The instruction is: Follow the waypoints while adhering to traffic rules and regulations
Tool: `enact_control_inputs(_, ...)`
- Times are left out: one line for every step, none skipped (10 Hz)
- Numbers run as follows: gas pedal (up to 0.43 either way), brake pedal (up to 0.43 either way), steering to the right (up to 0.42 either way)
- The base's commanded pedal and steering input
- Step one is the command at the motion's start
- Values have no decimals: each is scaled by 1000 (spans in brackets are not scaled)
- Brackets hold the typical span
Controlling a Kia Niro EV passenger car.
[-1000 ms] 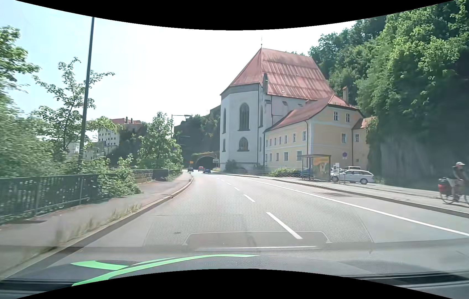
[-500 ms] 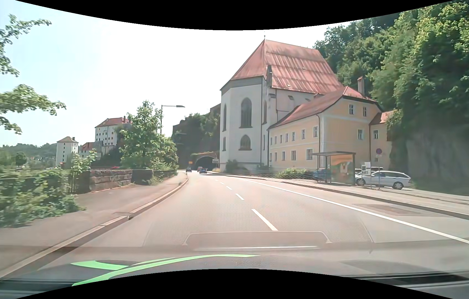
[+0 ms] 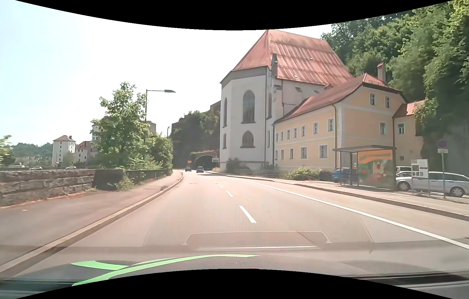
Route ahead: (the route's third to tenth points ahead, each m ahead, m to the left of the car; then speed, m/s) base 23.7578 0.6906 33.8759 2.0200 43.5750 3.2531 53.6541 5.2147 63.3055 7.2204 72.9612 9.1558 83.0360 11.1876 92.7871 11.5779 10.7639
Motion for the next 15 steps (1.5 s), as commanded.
enact_control_inputs(67,0,-5)
enact_control_inputs(67,0,-5)
enact_control_inputs(59,0,-6)
enact_control_inputs(47,0,-6)
enact_control_inputs(47,0,-6)
enact_control_inputs(39,0,-7)
enact_control_inputs(28,0,-7)
enact_control_inputs(28,0,-7)
enact_control_inputs(28,0,-8)
enact_control_inputs(28,0,-10)
enact_control_inputs(28,0,-12)
enact_control_inputs(28,0,-13)
enact_control_inputs(28,0,-14)
enact_control_inputs(28,0,-14)
enact_control_inputs(28,0,-17)
